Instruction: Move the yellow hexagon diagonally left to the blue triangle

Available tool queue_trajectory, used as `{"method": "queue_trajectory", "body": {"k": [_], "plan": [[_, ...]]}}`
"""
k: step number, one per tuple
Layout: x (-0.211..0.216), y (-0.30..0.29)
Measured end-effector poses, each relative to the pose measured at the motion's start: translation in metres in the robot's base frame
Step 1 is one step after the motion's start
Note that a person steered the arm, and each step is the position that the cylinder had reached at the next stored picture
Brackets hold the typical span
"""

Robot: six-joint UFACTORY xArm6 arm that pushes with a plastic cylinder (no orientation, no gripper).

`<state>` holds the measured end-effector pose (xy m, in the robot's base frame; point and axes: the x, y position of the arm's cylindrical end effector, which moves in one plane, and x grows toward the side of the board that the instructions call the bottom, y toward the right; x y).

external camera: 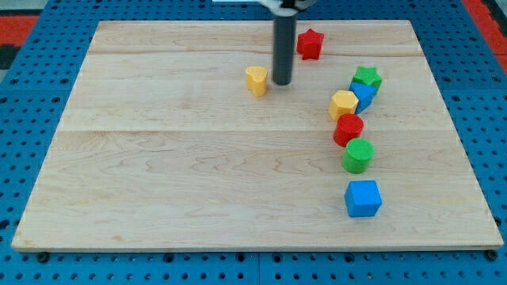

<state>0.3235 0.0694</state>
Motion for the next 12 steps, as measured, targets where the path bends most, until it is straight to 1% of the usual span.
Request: {"method": "queue_trajectory", "body": {"k": [1,2,3,4,5,6,7,8,9,10,11,12], "plan": [[-0.050,0.072],[-0.041,0.137],[0.007,0.152],[0.057,0.155],[0.057,0.090],[0.043,0.081],[0.039,0.101],[0.058,0.121],[0.092,0.079],[0.089,0.028],[0.088,0.023],[0.119,0.022]]}}
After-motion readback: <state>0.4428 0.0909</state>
